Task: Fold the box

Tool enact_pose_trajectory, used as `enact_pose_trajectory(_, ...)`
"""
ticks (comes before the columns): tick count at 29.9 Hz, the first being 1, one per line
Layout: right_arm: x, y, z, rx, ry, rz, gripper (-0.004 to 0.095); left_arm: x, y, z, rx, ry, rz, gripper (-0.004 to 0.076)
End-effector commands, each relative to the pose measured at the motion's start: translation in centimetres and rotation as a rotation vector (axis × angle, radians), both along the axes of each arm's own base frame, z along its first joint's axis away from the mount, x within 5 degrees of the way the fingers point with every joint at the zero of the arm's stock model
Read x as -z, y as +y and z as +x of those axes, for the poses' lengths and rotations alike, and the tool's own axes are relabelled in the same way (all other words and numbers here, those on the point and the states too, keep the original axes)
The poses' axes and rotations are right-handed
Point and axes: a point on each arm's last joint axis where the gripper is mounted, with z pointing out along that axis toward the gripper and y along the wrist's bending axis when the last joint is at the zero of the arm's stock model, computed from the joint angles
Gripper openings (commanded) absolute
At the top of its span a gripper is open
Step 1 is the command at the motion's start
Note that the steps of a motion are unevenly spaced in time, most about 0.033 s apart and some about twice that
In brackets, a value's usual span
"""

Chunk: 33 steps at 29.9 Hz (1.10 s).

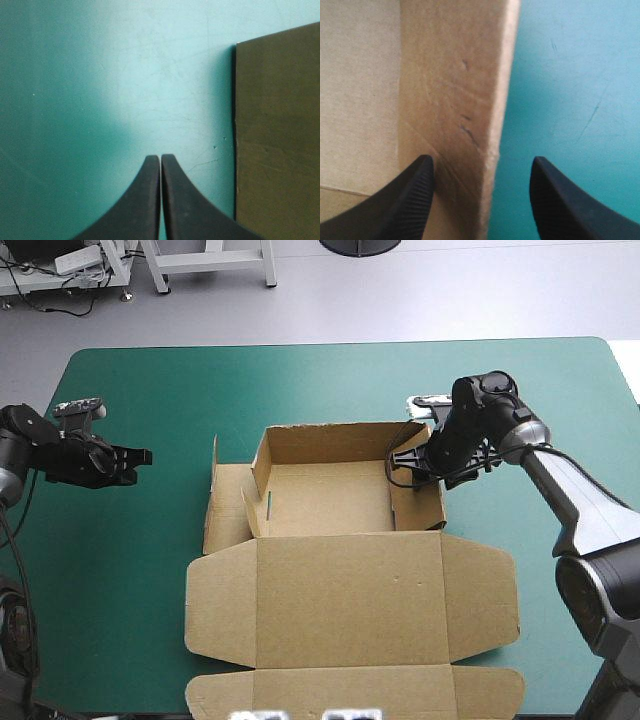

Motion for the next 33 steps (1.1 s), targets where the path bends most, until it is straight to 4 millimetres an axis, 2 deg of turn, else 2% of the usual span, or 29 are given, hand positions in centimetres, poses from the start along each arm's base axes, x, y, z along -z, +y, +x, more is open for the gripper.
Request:
enact_pose_trajectory(1,-1.3,-0.3,-0.3,-0.016,-0.016,0.001,0.041,-2.1,-0.2,-0.3,-0.013,-0.082,-0.009,-0.0006)
enact_pose_trajectory(5,-0.8,-0.2,-0.2,-0.058,-0.001,-0.006,0.009,-2.1,-0.2,-0.3,-0.012,-0.081,-0.009,-0.0006)
enact_pose_trajectory(6,-1.0,-0.1,-0.2,-0.076,-0.011,0.0,-0.0031,-2.1,-0.2,-0.3,-0.012,-0.081,-0.009,-0.0006)
enact_pose_trajectory(11,-3.2,-0.4,-0.7,-0.081,-0.124,0.016,-0.001,-2.1,-0.2,-0.3,-0.007,-0.082,-0.007,-0.0006)
enact_pose_trajectory(19,-9.5,-2.5,-3.9,-0.103,-0.337,-0.052,-0.001,-2.3,-0.8,-0.3,0.035,-0.103,-0.058,-0.0006)
enact_pose_trajectory(23,-13.1,-4.1,-6.6,-0.086,-0.447,-0.008,-0.0016,-2.5,-1.1,-0.2,0.056,-0.128,-0.097,-0.0006)
enact_pose_trajectory(28,-17.2,-7.4,-10.3,-0.041,-0.591,0.044,-0.0024,-2.9,-1.7,0.0,0.081,-0.166,-0.151,-0.0006)
enact_pose_trajectory(33,-20.4,-9.5,-14.1,-0.038,-0.724,0.162,-0.0024,-3.7,-2.8,0.2,0.149,-0.237,-0.264,-0.0006)
